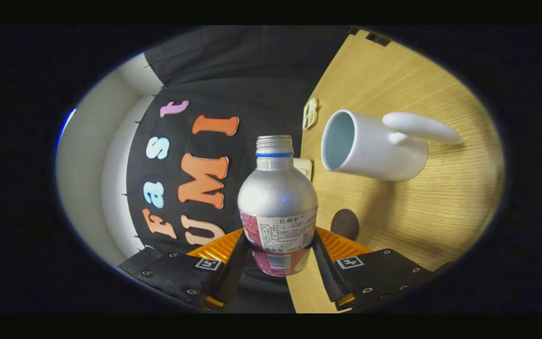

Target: Take the bottle from table, then pour the juice into the cup, finally place the bottle on the coaster

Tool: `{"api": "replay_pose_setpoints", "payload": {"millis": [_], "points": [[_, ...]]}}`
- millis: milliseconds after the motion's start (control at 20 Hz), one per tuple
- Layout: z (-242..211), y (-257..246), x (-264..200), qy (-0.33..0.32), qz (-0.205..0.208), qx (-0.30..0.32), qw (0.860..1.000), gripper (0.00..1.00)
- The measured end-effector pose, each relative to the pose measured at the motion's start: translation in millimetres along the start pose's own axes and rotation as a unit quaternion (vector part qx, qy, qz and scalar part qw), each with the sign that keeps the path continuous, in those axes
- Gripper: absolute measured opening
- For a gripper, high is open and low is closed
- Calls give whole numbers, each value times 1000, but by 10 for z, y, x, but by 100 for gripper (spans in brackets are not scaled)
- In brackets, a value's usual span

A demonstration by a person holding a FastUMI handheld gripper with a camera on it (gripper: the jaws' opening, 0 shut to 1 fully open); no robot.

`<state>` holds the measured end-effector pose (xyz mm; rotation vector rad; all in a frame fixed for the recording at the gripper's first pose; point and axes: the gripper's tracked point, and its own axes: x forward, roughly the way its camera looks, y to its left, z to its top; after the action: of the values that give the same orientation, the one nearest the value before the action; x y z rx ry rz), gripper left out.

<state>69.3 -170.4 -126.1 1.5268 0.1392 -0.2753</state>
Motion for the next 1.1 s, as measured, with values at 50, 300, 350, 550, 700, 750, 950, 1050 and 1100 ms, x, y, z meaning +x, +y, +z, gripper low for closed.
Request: {"api": "replay_pose_setpoints", "payload": {"millis": [50,300,350,550,700,750,950,1050,1100], "points": [[13,23,28,-1,5,16,1000,73],[98,105,69,-9,18,74,997,73],[107,101,83,-10,17,83,996,73],[126,183,51,-12,37,139,989,73],[136,203,53,-11,34,156,987,73],[142,231,53,-11,40,169,985,73],[128,251,78,-9,50,192,980,73],[144,276,68,-9,54,201,978,73],[151,276,60,-9,54,203,978,73]]}}
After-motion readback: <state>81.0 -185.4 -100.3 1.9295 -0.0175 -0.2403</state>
